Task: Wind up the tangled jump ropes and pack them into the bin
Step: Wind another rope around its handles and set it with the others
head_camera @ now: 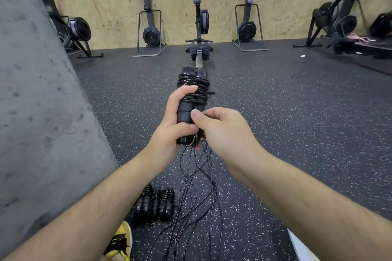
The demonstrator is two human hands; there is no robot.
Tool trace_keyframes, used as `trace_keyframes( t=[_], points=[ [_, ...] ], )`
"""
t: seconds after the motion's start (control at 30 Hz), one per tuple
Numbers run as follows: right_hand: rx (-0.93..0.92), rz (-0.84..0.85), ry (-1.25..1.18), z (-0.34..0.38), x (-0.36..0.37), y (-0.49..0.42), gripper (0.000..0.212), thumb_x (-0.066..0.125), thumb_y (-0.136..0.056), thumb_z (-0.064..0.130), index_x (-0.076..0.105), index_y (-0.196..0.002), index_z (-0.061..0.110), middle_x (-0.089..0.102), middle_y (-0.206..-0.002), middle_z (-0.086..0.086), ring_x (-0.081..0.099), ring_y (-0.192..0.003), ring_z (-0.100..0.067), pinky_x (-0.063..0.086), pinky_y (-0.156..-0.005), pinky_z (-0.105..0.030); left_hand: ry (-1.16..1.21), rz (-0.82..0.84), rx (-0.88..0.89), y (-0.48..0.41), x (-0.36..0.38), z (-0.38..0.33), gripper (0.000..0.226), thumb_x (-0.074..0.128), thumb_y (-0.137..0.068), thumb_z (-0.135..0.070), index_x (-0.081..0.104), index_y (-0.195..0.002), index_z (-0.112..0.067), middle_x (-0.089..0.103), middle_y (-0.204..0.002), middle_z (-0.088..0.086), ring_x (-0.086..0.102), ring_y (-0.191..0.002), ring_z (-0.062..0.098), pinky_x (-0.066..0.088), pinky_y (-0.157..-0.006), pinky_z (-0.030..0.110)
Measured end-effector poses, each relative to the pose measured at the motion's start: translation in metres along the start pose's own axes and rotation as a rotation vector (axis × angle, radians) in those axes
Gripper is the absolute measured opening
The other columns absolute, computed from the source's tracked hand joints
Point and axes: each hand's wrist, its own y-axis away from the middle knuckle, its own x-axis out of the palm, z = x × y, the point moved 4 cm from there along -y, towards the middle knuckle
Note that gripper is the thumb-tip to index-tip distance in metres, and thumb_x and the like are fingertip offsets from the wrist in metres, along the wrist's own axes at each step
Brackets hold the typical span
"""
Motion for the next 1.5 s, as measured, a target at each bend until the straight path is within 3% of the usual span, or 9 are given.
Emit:
trace_keyframes(
  t=[0.17,0.43,0.67,0.8,0.93,1.1,1.2,1.33,1.5],
  points=[
    [0.101,0.031,-0.113,0.004,0.001,-0.003,0.029,0.063,-0.089,0.028,0.056,-0.062,0.018,0.051,-0.045,0.004,0.05,-0.049,-0.022,0.051,-0.071,-0.048,0.032,0.025,0.0,-0.001,0.004,0.005,0.07,0.054,-0.077,0.002,0.048,-0.132,-0.04,0.057,-0.112,0.009,0.058,-0.076,0.025,0.045,-0.053,0.036],
    [0.077,0.136,-0.079,0.01,0.001,-0.002,0.015,0.057,-0.055,0.021,0.061,-0.067,0.012,0.054,-0.062,-0.015,0.049,-0.058,-0.029,0.046,-0.092,-0.056,-0.007,0.028,0.028,-0.001,0.005,0.005,0.071,0.052,-0.078,0.005,0.045,-0.131,-0.041,0.056,-0.109,0.01,0.054,-0.071,0.026,0.042,-0.055,0.038],
    [0.032,0.101,0.003,0.016,-0.005,-0.002,0.015,0.053,-0.068,0.007,0.055,-0.053,0.011,0.053,-0.057,-0.015,0.048,-0.051,-0.024,0.044,-0.062,-0.035,-0.009,0.05,0.036,-0.001,0.008,0.001,0.073,0.053,-0.08,0.008,0.043,-0.133,-0.041,0.054,-0.108,0.011,0.05,-0.077,0.029,0.043,-0.056,0.038],
    [0.078,0.12,-0.132,0.015,0.0,-0.003,0.011,0.053,-0.053,0.009,0.061,-0.061,0.011,0.055,-0.066,-0.015,0.049,-0.058,-0.03,0.042,-0.065,-0.045,-0.06,0.071,0.062,0.003,0.011,-0.007,0.076,0.061,-0.077,0.003,0.04,-0.134,-0.042,0.051,-0.11,0.023,0.052,-0.075,0.029,0.043,-0.056,0.037],
    [0.057,0.172,-0.101,0.016,0.003,-0.005,0.009,0.057,-0.065,0.011,0.065,-0.068,0.014,0.057,-0.069,-0.014,0.049,-0.062,-0.027,0.041,-0.075,-0.045,-0.018,-0.006,0.065,-0.001,0.002,-0.007,0.072,0.054,-0.081,0.006,0.042,-0.134,-0.041,0.057,-0.104,0.011,0.056,-0.072,0.027,0.042,-0.054,0.036],
    [-0.125,0.022,0.021,0.016,0.001,-0.005,0.018,0.056,-0.083,0.013,0.068,-0.071,0.018,0.064,-0.064,0.001,0.059,-0.055,-0.018,0.047,-0.057,-0.026,-0.035,-0.067,0.044,-0.001,0.002,-0.007,0.072,0.062,-0.077,-0.002,0.04,-0.137,-0.036,0.058,-0.104,0.009,0.055,-0.072,0.024,0.043,-0.054,0.034],
    [-0.226,-0.051,0.071,0.017,-0.002,-0.008,0.023,0.062,-0.084,0.014,0.071,-0.103,0.025,0.072,-0.094,0.011,0.069,-0.084,-0.007,0.057,-0.074,-0.023,-0.023,-0.085,0.069,-0.001,-0.004,-0.011,0.071,0.065,-0.073,-0.01,0.043,-0.134,-0.039,0.06,-0.115,0.01,0.056,-0.082,0.028,0.045,-0.055,0.033],
    [-0.444,-0.164,0.362,0.022,-0.008,-0.007,0.02,0.063,-0.083,0.02,0.061,-0.101,0.028,0.055,-0.107,0.015,0.051,-0.106,-0.005,0.041,-0.088,-0.011,-0.05,-0.091,0.085,0.0,-0.004,-0.012,0.07,0.064,-0.073,-0.011,0.045,-0.133,-0.04,0.059,-0.12,0.008,0.056,-0.088,0.028,0.047,-0.064,0.04],
    [-0.881,-0.053,0.596,0.033,-0.01,-0.006,0.022,0.065,-0.087,0.015,0.075,-0.105,0.024,0.057,-0.104,0.006,0.054,-0.099,-0.019,0.046,-0.089,-0.033,-0.071,-0.049,0.066,-0.002,-0.007,-0.012,0.071,0.062,-0.072,-0.009,0.045,-0.134,-0.04,0.05,-0.132,0.016,0.053,-0.085,0.03,0.048,-0.064,0.043]
  ],
)
